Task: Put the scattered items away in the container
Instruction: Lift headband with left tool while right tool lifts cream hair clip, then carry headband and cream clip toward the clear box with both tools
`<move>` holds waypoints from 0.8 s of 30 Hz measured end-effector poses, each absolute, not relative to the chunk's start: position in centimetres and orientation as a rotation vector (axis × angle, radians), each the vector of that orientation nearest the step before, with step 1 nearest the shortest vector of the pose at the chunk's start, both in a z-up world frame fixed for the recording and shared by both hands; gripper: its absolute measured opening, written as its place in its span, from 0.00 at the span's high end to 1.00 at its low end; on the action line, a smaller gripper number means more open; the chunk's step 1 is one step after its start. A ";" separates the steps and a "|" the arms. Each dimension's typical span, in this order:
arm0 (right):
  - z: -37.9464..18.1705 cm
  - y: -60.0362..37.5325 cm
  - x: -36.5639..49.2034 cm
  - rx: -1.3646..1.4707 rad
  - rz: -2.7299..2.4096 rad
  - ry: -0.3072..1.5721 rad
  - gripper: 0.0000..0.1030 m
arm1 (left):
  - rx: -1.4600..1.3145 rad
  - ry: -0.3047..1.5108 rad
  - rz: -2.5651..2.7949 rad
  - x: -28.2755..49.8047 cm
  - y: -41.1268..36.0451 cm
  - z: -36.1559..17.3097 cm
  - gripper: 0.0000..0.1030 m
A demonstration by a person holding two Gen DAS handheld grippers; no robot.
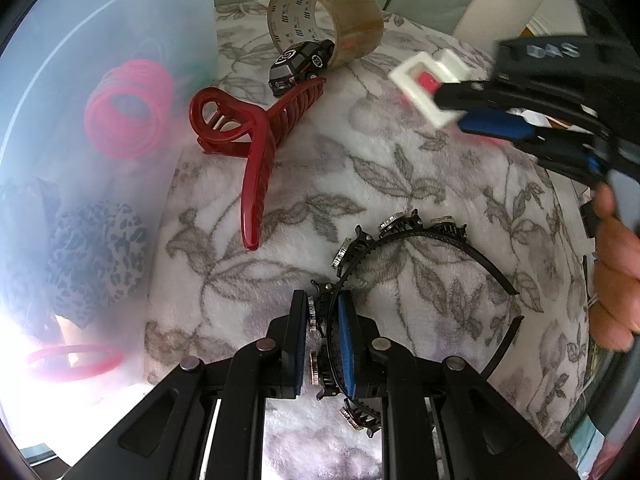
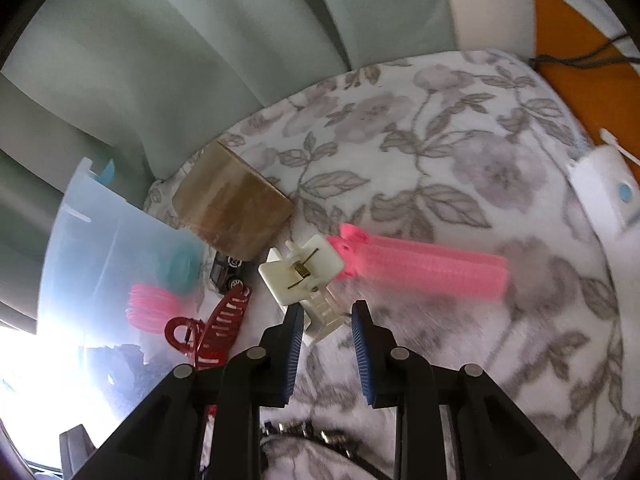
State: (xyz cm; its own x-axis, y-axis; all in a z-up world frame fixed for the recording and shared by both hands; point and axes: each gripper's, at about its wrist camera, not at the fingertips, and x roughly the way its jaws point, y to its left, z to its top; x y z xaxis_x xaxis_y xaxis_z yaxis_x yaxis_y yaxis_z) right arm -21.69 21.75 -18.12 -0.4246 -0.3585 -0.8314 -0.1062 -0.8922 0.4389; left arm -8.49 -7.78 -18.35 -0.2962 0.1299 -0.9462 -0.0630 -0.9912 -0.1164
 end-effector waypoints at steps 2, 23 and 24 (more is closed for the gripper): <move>-17.6 22.4 -20.7 1.582 -2.452 -0.671 0.74 | -1.788 -0.080 2.435 -8.5 -8.2 -18.3 0.85; -11.2 26.2 -12.4 1.383 -2.550 -0.786 0.74 | -1.584 -0.057 2.535 -5.9 2.9 -12.5 0.86; -10.9 26.3 -12.1 1.370 -2.555 -0.788 0.74 | -1.571 -0.055 2.545 -6.0 3.3 -11.4 0.86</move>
